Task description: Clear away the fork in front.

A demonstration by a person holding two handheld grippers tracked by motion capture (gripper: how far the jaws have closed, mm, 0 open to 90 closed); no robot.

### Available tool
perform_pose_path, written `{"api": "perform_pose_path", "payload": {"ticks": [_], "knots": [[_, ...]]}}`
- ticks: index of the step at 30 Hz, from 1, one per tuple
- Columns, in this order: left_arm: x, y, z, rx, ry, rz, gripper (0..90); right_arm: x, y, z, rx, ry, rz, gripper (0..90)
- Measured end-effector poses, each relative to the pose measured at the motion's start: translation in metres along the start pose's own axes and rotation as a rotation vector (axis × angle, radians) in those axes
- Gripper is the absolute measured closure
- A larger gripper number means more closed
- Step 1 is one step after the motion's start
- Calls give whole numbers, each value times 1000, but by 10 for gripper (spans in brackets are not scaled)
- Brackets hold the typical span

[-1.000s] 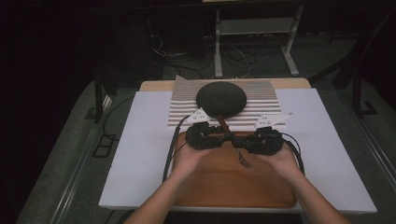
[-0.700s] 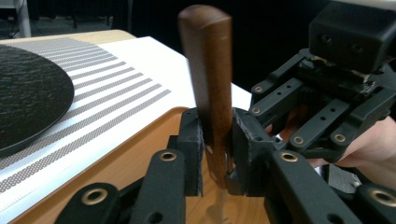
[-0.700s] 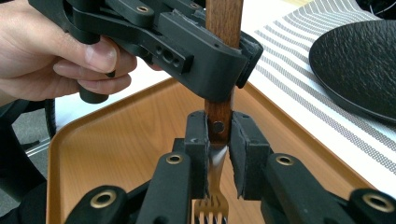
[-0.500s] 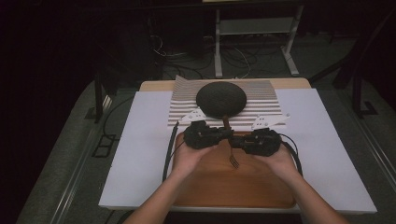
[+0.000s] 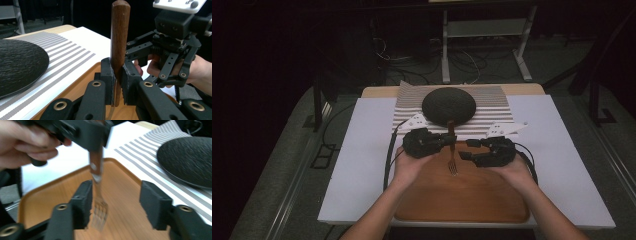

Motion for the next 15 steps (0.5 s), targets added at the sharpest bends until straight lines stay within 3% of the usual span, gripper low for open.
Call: {"api": "perform_pose_path", "payload": {"ticks": [4,11,15], "knots": [[-6,-8,-3,1,-9,-18,814,8,-2,-13,-12,13,-19,318],[-18,-29,-6,1,-23,-33,813,17,-8,-32,-15,26,-35,271],[-21,-40,-10,-20,-6,-41,812,24,-14,-48,-29,27,-65,232]]}}
Point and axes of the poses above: each handheld gripper's, and its own axes: y roughly forward along the jaws, z roughly out of its top, x roughly to its right, the point moved 7 cm from there along y, roughly forward along the jaws, and after that the axes turned 8 degrees about -x, right-handed, at the moved point
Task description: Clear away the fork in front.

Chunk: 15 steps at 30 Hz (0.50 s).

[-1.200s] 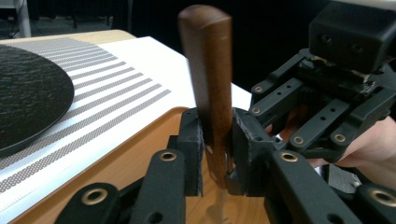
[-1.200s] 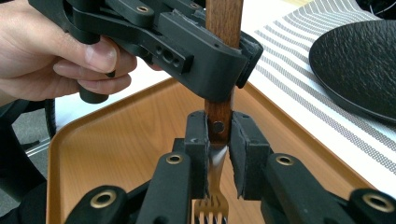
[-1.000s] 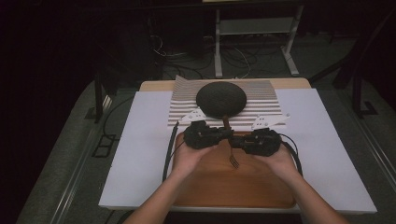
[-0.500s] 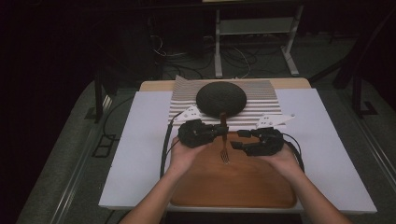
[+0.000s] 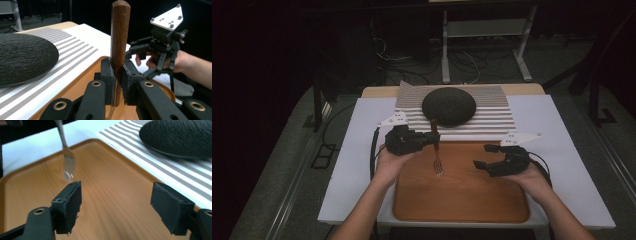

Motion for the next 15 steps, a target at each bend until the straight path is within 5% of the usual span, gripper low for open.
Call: {"api": "perform_pose_path", "payload": {"ticks": [6,15], "knots": [[-4,-24,-7,-21,8,-11,811,12,-11,-32,-11,36,-18,143],[-9,-46,-14,-32,-5,-13,809,19,-27,-55,-10,54,-58,122]]}}
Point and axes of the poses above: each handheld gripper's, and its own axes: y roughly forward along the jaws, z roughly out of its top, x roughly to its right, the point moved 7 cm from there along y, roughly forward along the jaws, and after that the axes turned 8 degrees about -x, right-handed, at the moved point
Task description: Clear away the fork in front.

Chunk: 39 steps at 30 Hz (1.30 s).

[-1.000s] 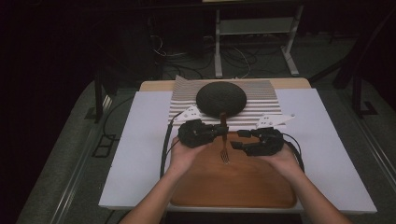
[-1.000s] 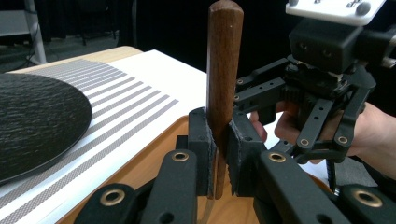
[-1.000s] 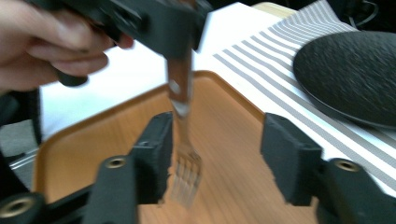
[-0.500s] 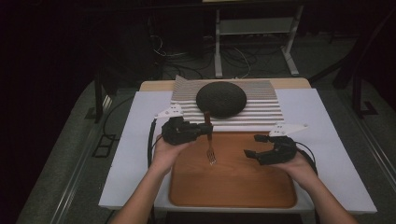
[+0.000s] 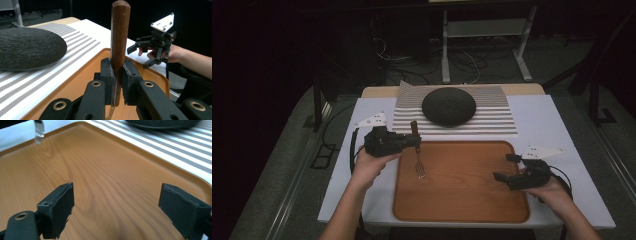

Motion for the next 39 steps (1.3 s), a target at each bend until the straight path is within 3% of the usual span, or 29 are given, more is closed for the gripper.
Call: {"api": "perform_pose_path", "payload": {"ticks": [6,10,20,24,33,39], "knots": [[3,-12,-10,-13,-10,6,808,5,-11,-14,11,19,-14,89],[9,-16,-19,-22,-29,-19,808,5,-16,-22,11,35,-20,87],[19,-9,-39,-86,-50,-72,804,8,-17,-23,13,40,-45,93],[17,-4,-40,-92,-51,-70,802,9,-17,-21,21,43,-56,101],[1,18,-36,-128,-49,-17,777,10,-16,-22,14,41,-68,109],[-15,40,-38,-182,-98,3,757,11,-16,-22,14,44,-74,115]]}}
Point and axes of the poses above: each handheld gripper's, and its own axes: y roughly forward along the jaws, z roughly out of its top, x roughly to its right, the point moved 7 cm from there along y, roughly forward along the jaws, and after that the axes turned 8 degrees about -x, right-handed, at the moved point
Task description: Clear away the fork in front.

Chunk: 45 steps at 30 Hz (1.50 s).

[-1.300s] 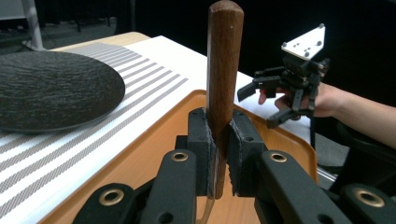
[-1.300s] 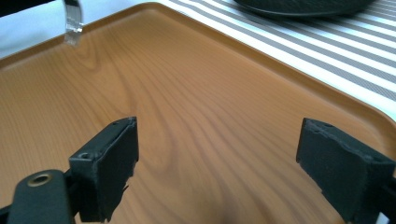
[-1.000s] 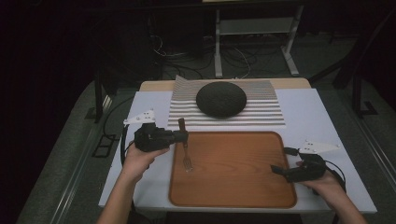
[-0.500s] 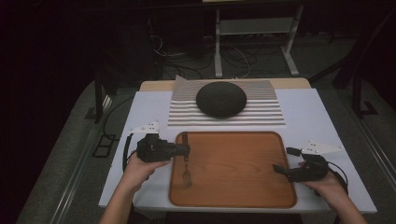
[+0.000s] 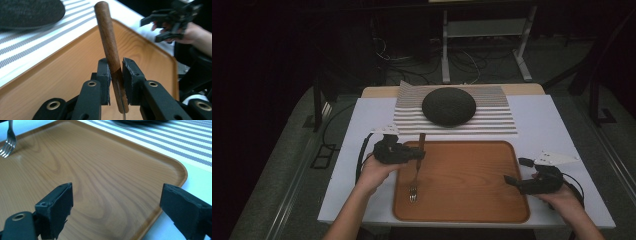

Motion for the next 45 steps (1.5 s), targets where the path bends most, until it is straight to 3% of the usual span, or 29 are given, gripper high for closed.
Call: {"api": "perform_pose_path", "payload": {"ticks": [4,14,26,32,36,42,45], "knots": [[-7,20,-4,-44,-40,-12,748,0,0,0,0,-2,-1,118],[-11,48,-18,-116,-73,-30,739,-3,1,1,-4,-19,2,121],[-15,66,-31,-214,-62,1,742,-3,2,0,-9,-24,-4,124],[-16,69,-34,-233,-48,26,734,-2,1,0,-10,-24,-7,126],[-18,68,-34,-223,-35,53,706,-2,2,0,-12,-27,-5,128],[-19,67,-34,-218,-32,60,684,-3,2,0,-13,-28,-5,128],[-17,62,-29,-186,-22,69,668,-3,2,0,-12,-28,-5,128]]}}
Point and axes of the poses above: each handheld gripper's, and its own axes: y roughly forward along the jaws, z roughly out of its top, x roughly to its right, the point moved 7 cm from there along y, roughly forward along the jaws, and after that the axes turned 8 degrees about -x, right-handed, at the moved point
